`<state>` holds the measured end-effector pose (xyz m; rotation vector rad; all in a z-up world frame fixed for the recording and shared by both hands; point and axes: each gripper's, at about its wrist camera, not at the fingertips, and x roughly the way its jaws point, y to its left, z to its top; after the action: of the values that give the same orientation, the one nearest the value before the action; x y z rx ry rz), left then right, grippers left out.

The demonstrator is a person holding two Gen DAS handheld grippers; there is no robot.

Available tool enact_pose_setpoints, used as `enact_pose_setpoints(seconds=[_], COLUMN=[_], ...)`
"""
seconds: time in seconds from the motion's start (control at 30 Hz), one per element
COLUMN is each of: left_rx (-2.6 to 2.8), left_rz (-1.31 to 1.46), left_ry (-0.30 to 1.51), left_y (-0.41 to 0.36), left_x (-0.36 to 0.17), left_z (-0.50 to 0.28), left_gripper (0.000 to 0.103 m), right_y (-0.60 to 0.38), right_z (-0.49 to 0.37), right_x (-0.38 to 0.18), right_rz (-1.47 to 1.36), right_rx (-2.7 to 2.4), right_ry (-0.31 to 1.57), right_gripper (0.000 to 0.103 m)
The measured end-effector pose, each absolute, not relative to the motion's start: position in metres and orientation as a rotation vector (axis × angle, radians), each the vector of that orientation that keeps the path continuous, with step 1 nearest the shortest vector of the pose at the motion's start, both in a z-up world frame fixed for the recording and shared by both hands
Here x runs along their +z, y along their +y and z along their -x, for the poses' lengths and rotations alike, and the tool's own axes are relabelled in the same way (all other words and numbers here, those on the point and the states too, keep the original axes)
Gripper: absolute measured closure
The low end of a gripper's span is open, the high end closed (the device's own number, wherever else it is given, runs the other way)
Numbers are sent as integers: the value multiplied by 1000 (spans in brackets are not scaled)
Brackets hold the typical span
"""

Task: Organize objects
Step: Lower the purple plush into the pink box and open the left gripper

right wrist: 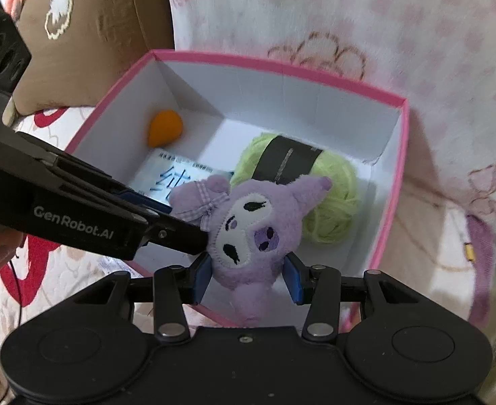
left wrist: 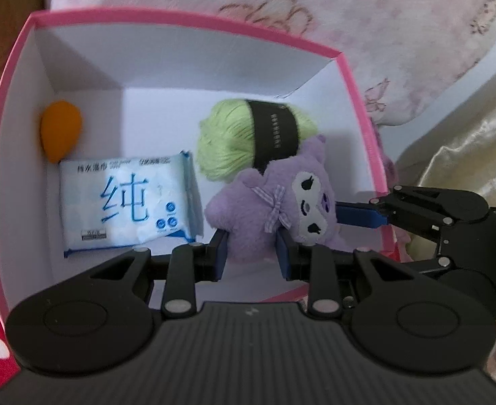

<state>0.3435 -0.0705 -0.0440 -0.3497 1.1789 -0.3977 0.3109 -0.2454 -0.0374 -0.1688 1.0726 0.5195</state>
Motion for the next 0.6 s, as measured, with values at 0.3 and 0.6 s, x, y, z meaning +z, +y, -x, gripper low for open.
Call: enact_pose_setpoints(seconds=[0.3,0.6], left_rx=[-347,-322], left_rz=[351,417], left_ry=[1229,1287], left_y=[-76,-74], left_x=[-65,-79], left_z=[-355,-362], left_gripper=[74,73], right_y=[-228,-222], right_z=[-326,-336], right_x=[-53,-54], right_rz=[292,333], right_rx=[516,499], right_ry=[1121,1185], right_gripper=[52,53])
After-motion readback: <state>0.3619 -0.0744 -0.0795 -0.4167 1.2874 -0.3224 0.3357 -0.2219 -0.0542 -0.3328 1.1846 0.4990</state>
